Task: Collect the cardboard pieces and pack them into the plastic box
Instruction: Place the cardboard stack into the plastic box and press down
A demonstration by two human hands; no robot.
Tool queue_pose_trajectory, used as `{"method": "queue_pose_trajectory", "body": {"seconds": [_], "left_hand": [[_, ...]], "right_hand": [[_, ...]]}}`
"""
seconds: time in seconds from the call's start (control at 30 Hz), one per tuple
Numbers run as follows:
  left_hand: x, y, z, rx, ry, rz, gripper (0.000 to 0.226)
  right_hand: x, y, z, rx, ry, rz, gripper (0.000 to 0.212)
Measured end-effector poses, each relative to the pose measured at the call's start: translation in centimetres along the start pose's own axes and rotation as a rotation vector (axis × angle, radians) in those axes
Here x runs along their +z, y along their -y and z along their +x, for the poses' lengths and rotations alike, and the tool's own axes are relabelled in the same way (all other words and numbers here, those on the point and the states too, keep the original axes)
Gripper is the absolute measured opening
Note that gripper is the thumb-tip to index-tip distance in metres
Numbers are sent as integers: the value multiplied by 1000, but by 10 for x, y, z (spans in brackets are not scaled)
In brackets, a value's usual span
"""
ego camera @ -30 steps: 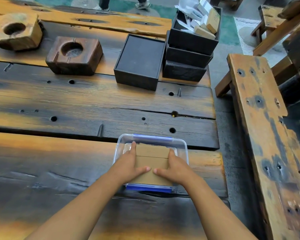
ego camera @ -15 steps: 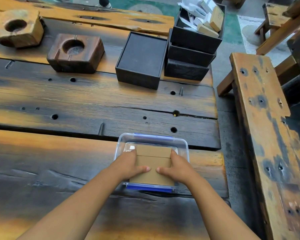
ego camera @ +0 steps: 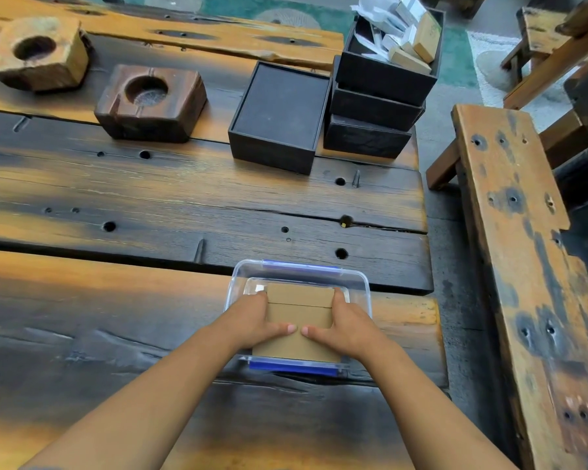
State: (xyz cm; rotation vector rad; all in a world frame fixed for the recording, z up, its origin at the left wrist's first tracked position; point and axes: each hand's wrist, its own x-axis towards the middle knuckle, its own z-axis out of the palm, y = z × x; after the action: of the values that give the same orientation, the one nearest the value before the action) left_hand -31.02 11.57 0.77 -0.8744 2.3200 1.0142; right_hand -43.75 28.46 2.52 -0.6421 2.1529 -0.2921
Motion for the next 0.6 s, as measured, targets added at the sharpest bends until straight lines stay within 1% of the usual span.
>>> {"method": "queue_pose_trajectory", "body": {"seconds": [0.07,0.17,0.23,0.3,0.4,0.53,0.6], "left_hand": [[1,0,0,20,-26,-3,76],[1,-1,1,39,-50,-5,80],[1,-1,0,12,-30,-27,79],[1,-1,0,-14,27,-52,81],[-3,-2,1,-23,56,-34,82],[-3,-3,0,-14,3,-4,76],[-1,-4,-4,1,-23,-16,67]], "right_hand": [[2,2,-1,-4,-21,-17,123],[4,2,-1,-1,-28,-35,125],[3,2,0,8,22,-6,128],[1,2,2,15,75,22,131],[-2,1,2,16,66,28,130],[-2,1,-2,-13,24,20,128],[-1,-1,-3,-28,6,21,125]]}}
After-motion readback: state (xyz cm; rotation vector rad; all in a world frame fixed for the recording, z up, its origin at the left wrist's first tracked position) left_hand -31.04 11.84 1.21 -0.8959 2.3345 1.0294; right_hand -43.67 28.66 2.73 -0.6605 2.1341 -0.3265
